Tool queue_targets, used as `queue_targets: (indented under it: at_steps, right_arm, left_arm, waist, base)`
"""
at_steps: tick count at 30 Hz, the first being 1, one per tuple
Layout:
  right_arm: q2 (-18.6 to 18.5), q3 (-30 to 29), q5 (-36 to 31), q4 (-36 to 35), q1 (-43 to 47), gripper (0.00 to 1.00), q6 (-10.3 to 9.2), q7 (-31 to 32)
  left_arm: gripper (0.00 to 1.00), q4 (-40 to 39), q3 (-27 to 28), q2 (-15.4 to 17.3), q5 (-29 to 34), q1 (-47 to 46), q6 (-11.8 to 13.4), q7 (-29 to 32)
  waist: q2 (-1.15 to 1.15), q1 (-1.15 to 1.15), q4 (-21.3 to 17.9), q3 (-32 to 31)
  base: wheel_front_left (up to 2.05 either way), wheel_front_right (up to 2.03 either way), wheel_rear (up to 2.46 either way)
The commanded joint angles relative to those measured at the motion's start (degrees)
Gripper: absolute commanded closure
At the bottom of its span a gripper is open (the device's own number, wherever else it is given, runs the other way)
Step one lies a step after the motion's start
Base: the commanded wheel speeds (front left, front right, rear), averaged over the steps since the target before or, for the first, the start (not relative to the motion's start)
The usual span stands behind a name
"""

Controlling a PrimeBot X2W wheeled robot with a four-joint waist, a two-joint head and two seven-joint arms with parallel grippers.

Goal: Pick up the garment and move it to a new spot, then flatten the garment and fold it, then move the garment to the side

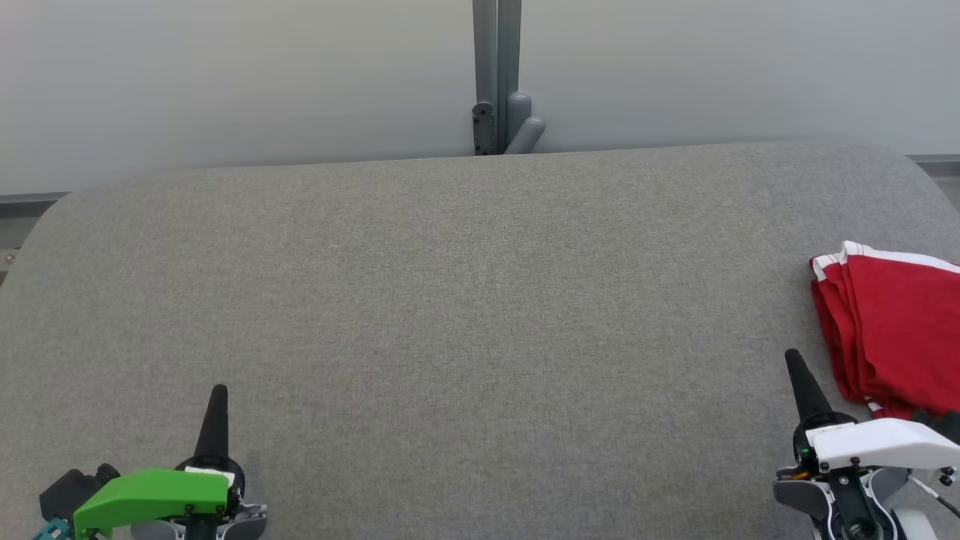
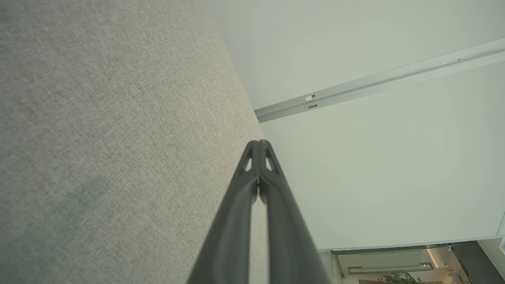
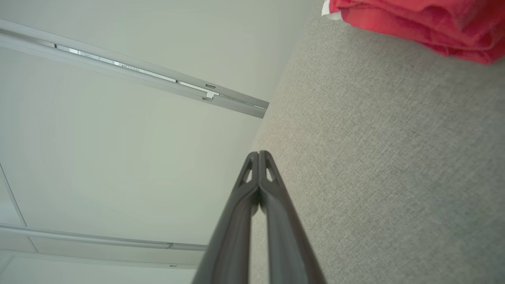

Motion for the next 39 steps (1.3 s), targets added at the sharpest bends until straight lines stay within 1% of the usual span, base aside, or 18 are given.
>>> queue_targets:
  at_steps: [1, 39]
  right_arm:
    - [-0.3, 0.0, 1.9, -0.2, -1.1, 1.00, 0.03, 0.4]
    - [-0.6, 0.5, 20.7, 0.2, -3.8, 1.00, 0.02, 4.9]
  left_arm:
    - [1.00, -0.6, 0.4, 0.3, -1.6, -1.6, -0.5, 0.4]
    - [1.00, -1.1, 3.0, 0.4, -17.4, -4.4, -2.0, 5.0]
  waist:
    - [0.00, 0.00, -0.1, 0.0]
    - [0.00, -0.01, -1.1, 0.5]
  base:
    - [0.00, 0.00, 0.00]
    - [0.00, 0.00, 0.00]
